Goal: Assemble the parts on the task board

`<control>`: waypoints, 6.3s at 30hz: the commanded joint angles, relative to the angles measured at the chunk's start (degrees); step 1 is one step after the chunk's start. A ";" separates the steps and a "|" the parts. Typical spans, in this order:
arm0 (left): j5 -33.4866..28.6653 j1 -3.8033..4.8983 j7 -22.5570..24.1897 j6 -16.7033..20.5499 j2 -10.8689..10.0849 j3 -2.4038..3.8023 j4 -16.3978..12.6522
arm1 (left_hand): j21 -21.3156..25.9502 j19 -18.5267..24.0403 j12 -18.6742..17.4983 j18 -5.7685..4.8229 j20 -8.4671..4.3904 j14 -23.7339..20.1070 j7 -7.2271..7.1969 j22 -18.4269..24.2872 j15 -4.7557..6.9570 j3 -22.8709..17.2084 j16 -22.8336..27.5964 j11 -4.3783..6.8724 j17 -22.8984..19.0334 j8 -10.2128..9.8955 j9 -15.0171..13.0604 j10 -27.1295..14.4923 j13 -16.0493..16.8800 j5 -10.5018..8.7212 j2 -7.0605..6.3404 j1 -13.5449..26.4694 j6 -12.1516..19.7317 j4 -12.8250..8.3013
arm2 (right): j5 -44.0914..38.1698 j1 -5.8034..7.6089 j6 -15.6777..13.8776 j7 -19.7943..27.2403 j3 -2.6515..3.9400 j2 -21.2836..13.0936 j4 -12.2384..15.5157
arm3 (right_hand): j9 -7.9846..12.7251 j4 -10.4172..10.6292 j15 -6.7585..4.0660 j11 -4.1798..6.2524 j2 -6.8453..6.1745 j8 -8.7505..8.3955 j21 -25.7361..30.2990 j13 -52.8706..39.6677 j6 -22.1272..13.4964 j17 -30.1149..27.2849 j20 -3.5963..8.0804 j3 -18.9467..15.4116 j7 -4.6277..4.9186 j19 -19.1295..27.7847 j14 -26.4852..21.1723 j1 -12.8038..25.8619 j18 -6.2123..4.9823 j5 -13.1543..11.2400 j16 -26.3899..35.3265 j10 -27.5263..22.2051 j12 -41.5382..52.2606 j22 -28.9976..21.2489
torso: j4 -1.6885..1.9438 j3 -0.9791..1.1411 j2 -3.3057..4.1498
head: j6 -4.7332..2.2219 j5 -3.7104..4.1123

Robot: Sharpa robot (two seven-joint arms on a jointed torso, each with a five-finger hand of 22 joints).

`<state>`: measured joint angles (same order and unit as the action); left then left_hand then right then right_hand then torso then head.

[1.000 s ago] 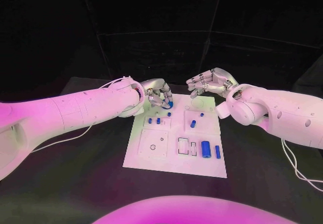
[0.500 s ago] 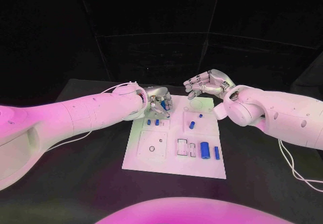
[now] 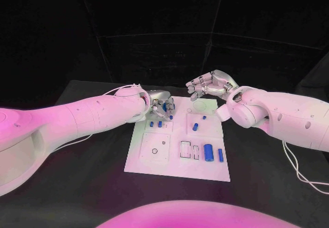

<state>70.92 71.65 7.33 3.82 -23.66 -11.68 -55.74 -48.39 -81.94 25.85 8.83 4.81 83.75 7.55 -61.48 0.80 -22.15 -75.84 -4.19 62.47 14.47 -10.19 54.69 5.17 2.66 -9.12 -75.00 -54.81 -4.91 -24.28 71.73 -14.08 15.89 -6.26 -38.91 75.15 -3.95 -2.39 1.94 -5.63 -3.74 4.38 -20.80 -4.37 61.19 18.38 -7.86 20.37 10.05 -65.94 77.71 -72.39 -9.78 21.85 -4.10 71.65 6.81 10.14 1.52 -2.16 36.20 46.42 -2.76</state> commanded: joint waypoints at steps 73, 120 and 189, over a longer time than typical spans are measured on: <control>0.73 -1.13 0.82 3.38 2.04 -0.07 2.69 | -7.44 -1.94 -5.96 -2.34 -1.03 1.31 0.02 -5.55 0.85 -7.33 0.07 0.87 -3.03 -3.08 3.39 10.29 -1.37 0.12 5.53 -2.25 -7.34 -3.47 | -0.13 0.11 -0.34 0.91 0.04 0.70 -0.21 | 0.04 0.06 0.45 -0.30 -0.01 -0.43 0.38 0.17 -0.72 -0.18 -0.08 0.37 0.18 -0.22 -0.25 -0.30 -0.55 0.09 0.35 -0.56 -0.20 -0.15 | 0.11 -0.03 -0.08 | 0.46 0.45; -1.72 -0.39 -0.91 -2.13 -6.24 3.61 -2.30 | -7.04 -1.50 -9.36 -2.27 -0.70 1.08 0.29 -5.60 0.49 -8.42 0.03 0.51 -3.95 -5.00 4.41 11.26 -1.32 0.13 4.38 -1.38 -7.58 -4.47 | -0.13 -0.07 -0.49 1.09 0.04 -0.35 0.06 | 0.04 0.10 0.50 -0.33 0.02 -0.43 0.49 0.21 -0.79 -0.23 -0.12 0.44 0.20 -0.13 -0.40 -0.28 -0.54 0.11 0.38 -0.68 -0.24 -0.22 | 0.04 0.03 0.00 | 0.18 -0.27; -0.93 -0.90 -3.65 -5.15 -5.55 3.54 -2.27 | -6.14 -0.66 -12.97 -2.25 -0.12 0.49 0.81 -5.48 -0.41 -6.14 0.04 -0.70 -5.40 -8.34 6.25 6.68 -1.48 0.14 3.16 -0.19 -4.38 -5.05 | -0.13 -0.10 -0.63 1.31 0.04 -0.21 -0.05 | 0.04 0.10 0.50 -0.33 0.04 -0.42 0.51 0.21 -0.79 -0.23 -0.12 0.47 0.20 -0.13 -0.41 -0.31 -0.55 0.12 0.38 -0.68 -0.24 -0.23 | 0.06 -0.01 -0.05 | 0.65 0.07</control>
<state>69.70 70.67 4.18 -0.95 -29.22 -8.17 -57.95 -54.69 -82.97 13.06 7.11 4.59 83.95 8.28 -67.03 0.79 -28.64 -75.84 -4.95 57.11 6.41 -3.98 61.68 3.76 2.71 -5.75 -75.54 -59.57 -9.95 -24.41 71.51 -14.55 16.65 -6.25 -39.13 75.01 -3.95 -2.24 2.15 -5.84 -3.74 4.15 -20.58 -4.24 60.78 18.23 -7.86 20.52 10.46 -65.94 77.49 -72.39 -9.79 21.85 -4.10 71.44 6.81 9.96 1.60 -2.18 36.16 47.08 -2.69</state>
